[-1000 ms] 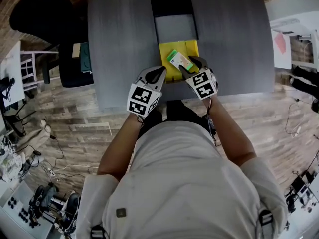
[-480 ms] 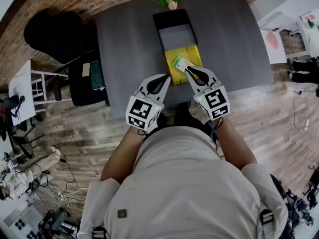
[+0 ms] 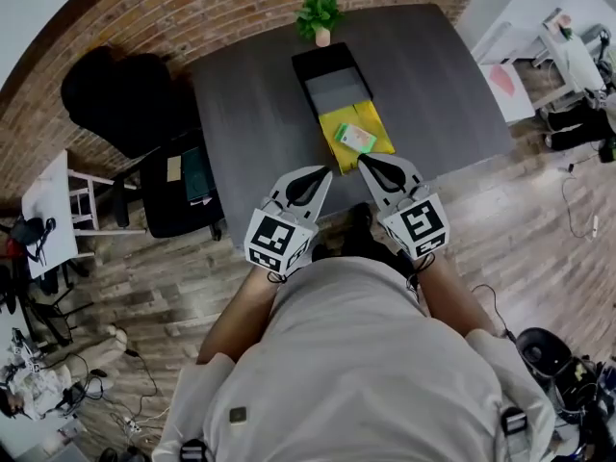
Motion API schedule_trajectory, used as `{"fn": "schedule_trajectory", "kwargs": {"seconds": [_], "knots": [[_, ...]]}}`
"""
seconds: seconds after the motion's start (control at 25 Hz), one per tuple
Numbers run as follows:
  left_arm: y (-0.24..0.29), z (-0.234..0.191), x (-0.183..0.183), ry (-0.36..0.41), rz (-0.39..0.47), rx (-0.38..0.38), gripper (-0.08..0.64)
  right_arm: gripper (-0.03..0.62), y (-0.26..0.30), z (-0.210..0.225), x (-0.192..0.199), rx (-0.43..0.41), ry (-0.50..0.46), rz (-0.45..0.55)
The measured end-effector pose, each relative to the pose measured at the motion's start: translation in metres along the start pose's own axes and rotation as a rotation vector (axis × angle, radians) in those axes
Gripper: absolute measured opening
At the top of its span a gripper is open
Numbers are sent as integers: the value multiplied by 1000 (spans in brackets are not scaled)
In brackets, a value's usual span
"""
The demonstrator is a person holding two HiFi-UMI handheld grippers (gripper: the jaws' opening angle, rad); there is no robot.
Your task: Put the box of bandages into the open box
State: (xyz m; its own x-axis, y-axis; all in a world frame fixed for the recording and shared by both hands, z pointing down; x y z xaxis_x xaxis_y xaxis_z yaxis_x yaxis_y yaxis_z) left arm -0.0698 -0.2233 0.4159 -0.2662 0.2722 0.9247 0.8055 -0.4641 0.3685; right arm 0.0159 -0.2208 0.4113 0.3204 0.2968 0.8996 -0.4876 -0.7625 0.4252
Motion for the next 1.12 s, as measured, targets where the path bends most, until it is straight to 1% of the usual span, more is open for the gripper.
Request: {"fn": "schedule_trajectory", "kwargs": {"seconds": [0.08,0.16,0.32,0.44,0.52,0.64,0.72,0.84,1.0,1.12], "knots": [[-10,9,-3,15,13,13,17,21,-12,-9,-5,25,-1,16],[-16,17,-3,24,22,24,17,21,-24,-17,-7,43,23,23],[-24,38,-7,36,37,50,15,21,-52,-33,-10,54,56,35],[-28,55,-14,48,55,61,16,21,-75,-35,-11,66,84,49],[-27,66,-18,59,59,62,17,21,-88,-32,-10,81,80,59],[-26,82,-23,72,60,40,15,21,-108,-28,-6,93,56,83],[-25,94,-27,73,65,20,15,21,-123,-23,-1,91,61,89],[-19,117,-34,65,67,-2,15,21,-146,-12,10,83,13,113],[-9,153,-43,55,80,-20,15,21,-182,0,22,70,33,107],[-3,181,-47,47,89,-34,15,21,-209,8,34,64,18,120]]}}
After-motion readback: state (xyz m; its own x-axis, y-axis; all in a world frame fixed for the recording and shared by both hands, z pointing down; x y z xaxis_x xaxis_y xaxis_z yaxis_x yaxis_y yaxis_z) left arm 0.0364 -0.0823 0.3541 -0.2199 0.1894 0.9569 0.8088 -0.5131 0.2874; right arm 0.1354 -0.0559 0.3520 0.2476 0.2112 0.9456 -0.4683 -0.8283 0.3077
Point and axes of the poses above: the fingertips, and each gripper's own axes: y forward along the fingers, z to its right, x out of its underside, the point moved 2 cm from there along -y, backward along the fingers, and after that the axes turned 10 degrees about -z, right-handed, at the moved point
